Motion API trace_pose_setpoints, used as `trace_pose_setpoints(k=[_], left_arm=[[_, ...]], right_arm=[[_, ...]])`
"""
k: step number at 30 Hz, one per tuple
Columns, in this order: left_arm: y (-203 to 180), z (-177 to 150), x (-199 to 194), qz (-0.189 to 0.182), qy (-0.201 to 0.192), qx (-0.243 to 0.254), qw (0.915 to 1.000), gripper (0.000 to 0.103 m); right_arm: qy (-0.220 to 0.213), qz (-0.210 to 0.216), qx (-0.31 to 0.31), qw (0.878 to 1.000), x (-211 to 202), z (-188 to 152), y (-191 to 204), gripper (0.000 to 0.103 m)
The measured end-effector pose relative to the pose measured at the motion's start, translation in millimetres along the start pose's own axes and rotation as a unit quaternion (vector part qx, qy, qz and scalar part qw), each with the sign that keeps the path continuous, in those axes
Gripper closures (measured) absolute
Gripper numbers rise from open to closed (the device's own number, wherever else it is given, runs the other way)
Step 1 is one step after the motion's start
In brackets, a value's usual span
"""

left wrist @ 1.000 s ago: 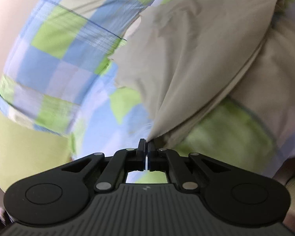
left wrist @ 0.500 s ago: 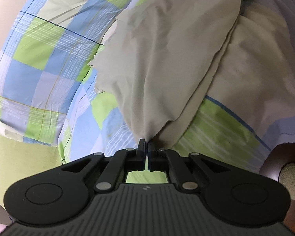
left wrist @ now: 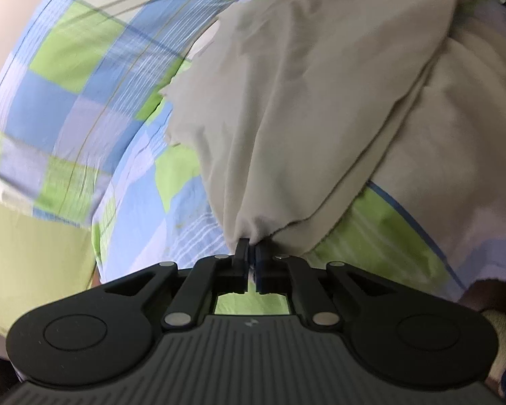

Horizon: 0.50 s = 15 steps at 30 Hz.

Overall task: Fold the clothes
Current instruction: 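Lift the shirt with the left gripper while the right gripper grasps another edge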

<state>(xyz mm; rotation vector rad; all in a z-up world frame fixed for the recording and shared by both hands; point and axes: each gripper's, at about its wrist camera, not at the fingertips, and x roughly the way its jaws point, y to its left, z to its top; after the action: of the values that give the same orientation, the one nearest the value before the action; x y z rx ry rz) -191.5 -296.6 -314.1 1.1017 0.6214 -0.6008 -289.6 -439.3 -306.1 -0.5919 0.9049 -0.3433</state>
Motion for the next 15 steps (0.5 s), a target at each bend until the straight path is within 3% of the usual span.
trace_pose_setpoints(k=[3,6,9,15], left_arm=[[11,1,-3,-0.003,0.002,-0.008,1.0,0.103],[20,-4,-15,0.026,-0.013,0.063,0.9976,0.103],[29,-6,-36,0.036,-0.037,0.136,0.9894,0.103],[14,-24,-51,0.002,-0.026,0.226,0.9738,0.103]], right_arm=[[-0.001,0.003,0.018,1.0,-1,2,-8,0.103],[0.002,-0.015,0.028,0.999,-4,3,-24,0.103],[-0.002,-0.029,0.031,0.999,-20,6,-54,0.103],[0.038,0.029,-0.006,0.999,-20,2,-52,0.103]])
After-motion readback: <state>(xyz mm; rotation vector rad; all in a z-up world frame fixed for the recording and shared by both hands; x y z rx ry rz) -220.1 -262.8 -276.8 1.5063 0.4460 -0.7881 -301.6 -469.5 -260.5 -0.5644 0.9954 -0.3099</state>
